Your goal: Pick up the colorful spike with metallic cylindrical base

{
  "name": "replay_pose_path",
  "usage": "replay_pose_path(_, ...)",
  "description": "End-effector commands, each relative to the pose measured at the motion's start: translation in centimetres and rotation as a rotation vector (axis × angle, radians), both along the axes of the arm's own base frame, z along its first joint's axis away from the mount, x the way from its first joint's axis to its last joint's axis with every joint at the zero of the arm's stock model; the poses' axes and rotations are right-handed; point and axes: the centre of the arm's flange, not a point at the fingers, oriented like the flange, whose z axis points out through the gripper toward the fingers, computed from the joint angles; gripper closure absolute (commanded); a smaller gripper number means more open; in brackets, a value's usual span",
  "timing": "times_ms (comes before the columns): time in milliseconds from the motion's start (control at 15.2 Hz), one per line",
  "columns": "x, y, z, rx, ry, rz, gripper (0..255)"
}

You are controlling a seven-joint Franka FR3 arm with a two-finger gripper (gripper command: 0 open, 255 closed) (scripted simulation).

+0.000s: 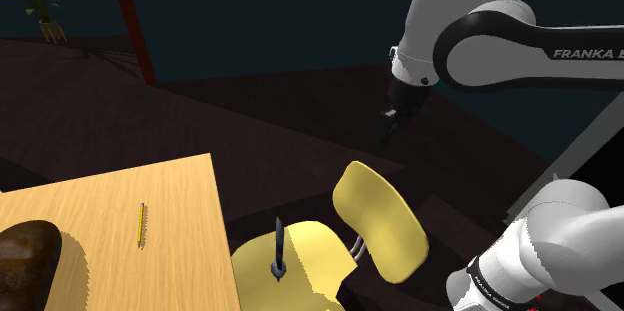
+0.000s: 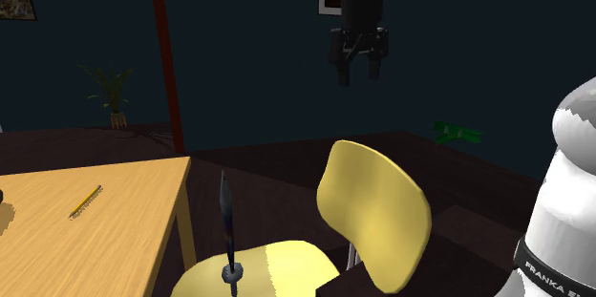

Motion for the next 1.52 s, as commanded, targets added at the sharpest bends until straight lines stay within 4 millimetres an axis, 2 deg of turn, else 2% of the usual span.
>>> replay_pose_path(0, 0.1, 2.2, -1.3, 0.004, -0.002, -0.011, 0)
replay_pose_path(1452, 3.5, 27.5, -14.4, 0.033, -0.013, -0.107, 0)
